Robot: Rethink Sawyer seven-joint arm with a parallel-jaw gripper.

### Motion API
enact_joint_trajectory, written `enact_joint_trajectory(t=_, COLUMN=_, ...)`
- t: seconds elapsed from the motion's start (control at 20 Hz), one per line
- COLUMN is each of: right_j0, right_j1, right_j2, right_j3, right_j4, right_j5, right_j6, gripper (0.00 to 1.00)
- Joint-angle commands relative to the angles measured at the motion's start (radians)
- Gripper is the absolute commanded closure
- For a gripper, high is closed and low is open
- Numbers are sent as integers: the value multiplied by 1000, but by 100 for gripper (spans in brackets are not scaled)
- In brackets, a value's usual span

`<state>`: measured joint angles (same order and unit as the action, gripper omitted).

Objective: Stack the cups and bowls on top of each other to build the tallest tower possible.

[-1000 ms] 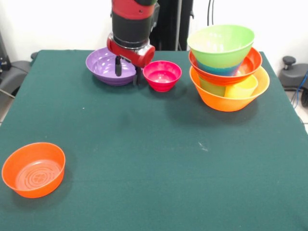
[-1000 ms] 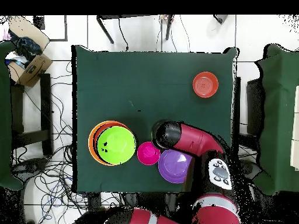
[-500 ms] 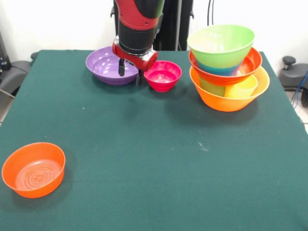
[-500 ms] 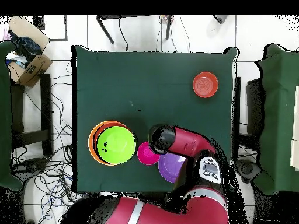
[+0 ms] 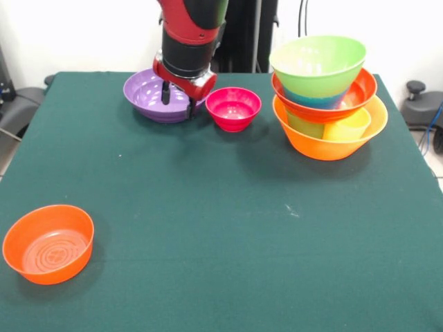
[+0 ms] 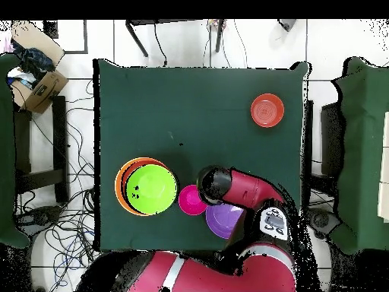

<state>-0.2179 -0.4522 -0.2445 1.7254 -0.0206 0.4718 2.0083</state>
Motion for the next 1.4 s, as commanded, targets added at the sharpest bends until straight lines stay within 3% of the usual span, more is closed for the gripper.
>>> enact_joint_trajectory(t=0.05, right_j0=-7, right_j1=44, right_j2=61, right_j3=-48, right_j4=35, right_j5=22, right_j6=134, gripper=0)
enact_joint_trajectory(t=1.4, right_j0=-58, right_j1=111, right_j2=116, right_j3=-25, right_j4=27, right_j5=-21, right_j6=92, gripper=0)
